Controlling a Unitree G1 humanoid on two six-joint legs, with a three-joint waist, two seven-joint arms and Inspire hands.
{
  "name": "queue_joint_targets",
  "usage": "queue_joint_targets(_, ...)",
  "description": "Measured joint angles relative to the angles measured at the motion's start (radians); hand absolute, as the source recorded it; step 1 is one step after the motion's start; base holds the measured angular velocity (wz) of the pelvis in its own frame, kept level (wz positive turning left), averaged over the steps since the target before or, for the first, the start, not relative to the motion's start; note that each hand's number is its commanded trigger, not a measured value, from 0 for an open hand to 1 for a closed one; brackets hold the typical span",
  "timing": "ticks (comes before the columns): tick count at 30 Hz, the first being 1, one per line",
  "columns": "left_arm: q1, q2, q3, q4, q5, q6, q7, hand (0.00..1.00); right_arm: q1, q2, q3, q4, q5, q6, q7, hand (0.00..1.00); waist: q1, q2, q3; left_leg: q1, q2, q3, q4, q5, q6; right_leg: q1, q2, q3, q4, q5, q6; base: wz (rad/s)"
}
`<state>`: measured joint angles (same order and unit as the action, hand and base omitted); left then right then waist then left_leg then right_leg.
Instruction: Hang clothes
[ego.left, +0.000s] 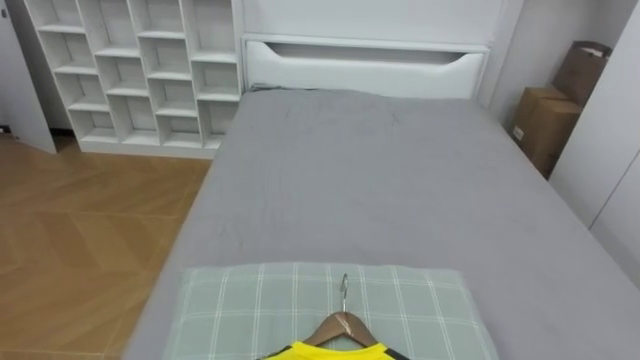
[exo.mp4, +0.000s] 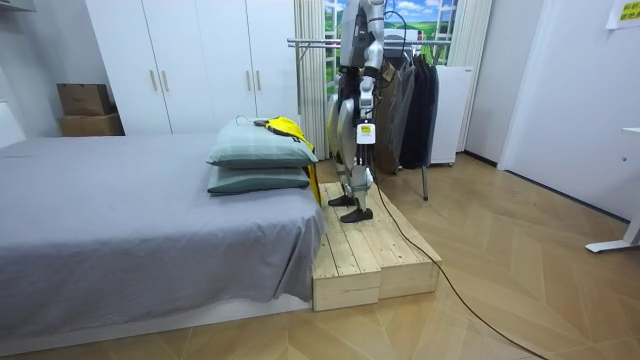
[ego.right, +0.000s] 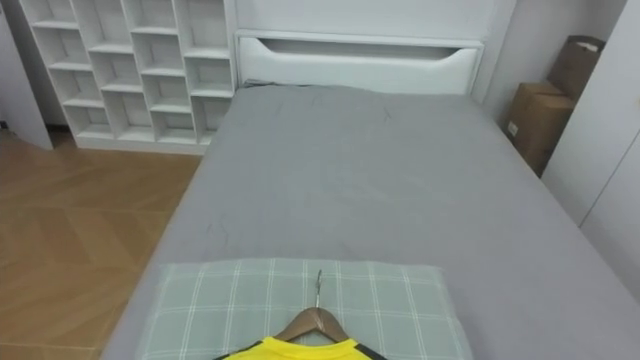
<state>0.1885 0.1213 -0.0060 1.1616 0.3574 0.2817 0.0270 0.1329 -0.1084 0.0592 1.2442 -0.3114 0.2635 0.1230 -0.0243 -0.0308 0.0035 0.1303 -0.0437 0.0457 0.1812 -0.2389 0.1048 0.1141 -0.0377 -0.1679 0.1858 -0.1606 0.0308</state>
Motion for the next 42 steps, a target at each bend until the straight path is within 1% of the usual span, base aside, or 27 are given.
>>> queue_joint_targets(20,-0.001,-0.001,0.000,0.001,-0.004,0.000,0.000,0.00,0.000,0.000,0.001,-0.001,0.000,0.000,-0.002,0.00,0.003,0.000,-0.0001,0.001,0.000,0.000,0.000,0.000,0.000,0.001,0.000,0.002,0.000,0.000,0.000,0.00)
queue_joint_targets(24,-0.001,-0.001,0.004,0.000,-0.013,0.000,0.014,0.00,0.000,0.001,-0.002,-0.005,-0.001,-0.001,-0.008,0.00,0.001,0.000,-0.0001,0.002,0.000,0.000,0.000,0.000,0.000,0.002,0.000,0.002,0.000,0.000,0.000,0.00)
queue_joint_targets(27,0.001,-0.008,0.054,0.001,-0.016,-0.001,0.055,0.00,0.000,0.000,-0.005,-0.003,0.005,-0.001,-0.033,0.00,0.003,0.000,-0.0002,0.006,0.000,0.000,0.000,0.000,0.000,0.007,0.000,0.001,-0.002,0.000,0.000,0.00)
queue_joint_targets(30,0.000,-0.008,0.107,0.003,-0.051,-0.004,0.106,0.00,-0.008,0.000,-0.017,0.000,0.013,-0.002,-0.048,0.00,0.003,0.003,-0.0018,0.007,0.000,-0.003,0.000,0.000,0.000,0.009,0.000,0.001,-0.002,0.000,0.000,0.02)
queue_joint_targets(31,0.001,-0.009,0.123,0.003,-0.052,-0.006,0.128,0.00,-0.008,0.000,-0.020,0.001,0.021,-0.002,-0.055,0.00,0.003,0.003,-0.0011,0.011,0.000,-0.006,0.000,0.000,0.000,0.014,0.000,0.000,-0.002,0.000,0.000,0.06)
queue_joint_targets(33,0.002,-0.009,0.136,0.005,-0.062,-0.009,0.161,0.00,-0.009,-0.001,-0.023,0.003,0.036,-0.003,-0.061,0.00,0.006,0.004,0.0000,0.019,0.000,-0.008,-0.001,0.000,0.000,0.022,0.001,0.000,-0.002,0.000,0.000,0.05)
queue_joint_targets(36,0.003,-0.010,0.171,0.016,-0.093,-0.029,0.207,0.00,-0.015,-0.001,-0.024,0.008,0.036,-0.007,-0.074,0.00,0.007,0.010,-0.0002,0.021,-0.001,-0.012,-0.002,0.000,0.000,0.024,0.001,-0.002,-0.002,0.000,0.000,0.04)
queue_joint_targets(38,0.003,-0.010,0.201,0.030,-0.093,-0.044,0.235,0.00,-0.016,-0.001,-0.030,0.009,0.036,-0.015,-0.079,0.00,0.007,0.015,-0.0016,0.020,-0.001,-0.017,-0.002,0.000,0.000,0.025,0.000,-0.009,-0.002,0.000,0.000,0.06)
queue_joint_targets(39,0.006,-0.010,0.222,0.030,-0.095,-0.050,0.255,0.00,-0.016,-0.002,-0.044,0.011,0.039,-0.023,-0.082,0.00,0.008,0.014,-0.0005,0.020,-0.001,-0.018,-0.003,0.000,0.000,0.025,0.000,-0.013,-0.002,0.000,0.000,0.00)
queue_joint_targets(40,0.011,-0.010,0.242,0.029,-0.115,-0.058,0.279,0.00,-0.016,-0.003,-0.047,0.011,0.051,-0.025,-0.093,0.00,0.012,0.020,-0.0027,0.020,-0.001,-0.018,-0.004,0.000,0.000,0.025,0.000,-0.013,-0.002,0.000,-0.001,0.00)
queue_joint_targets(41,0.014,-0.009,0.245,0.029,-0.122,-0.062,0.290,0.00,-0.016,-0.004,-0.050,0.011,0.057,-0.027,-0.100,0.00,0.013,0.021,-0.0024,0.020,-0.001,-0.018,-0.005,0.000,0.000,0.025,0.000,-0.013,-0.003,-0.001,-0.001,0.00)
queue_joint_targets(42,0.018,-0.009,0.261,0.025,-0.131,-0.068,0.312,0.00,-0.015,-0.006,-0.053,0.011,0.070,-0.032,-0.113,0.00,0.018,0.026,-0.0027,0.020,-0.001,-0.018,-0.006,0.000,0.000,0.024,0.000,-0.014,-0.004,-0.001,-0.001,0.00)
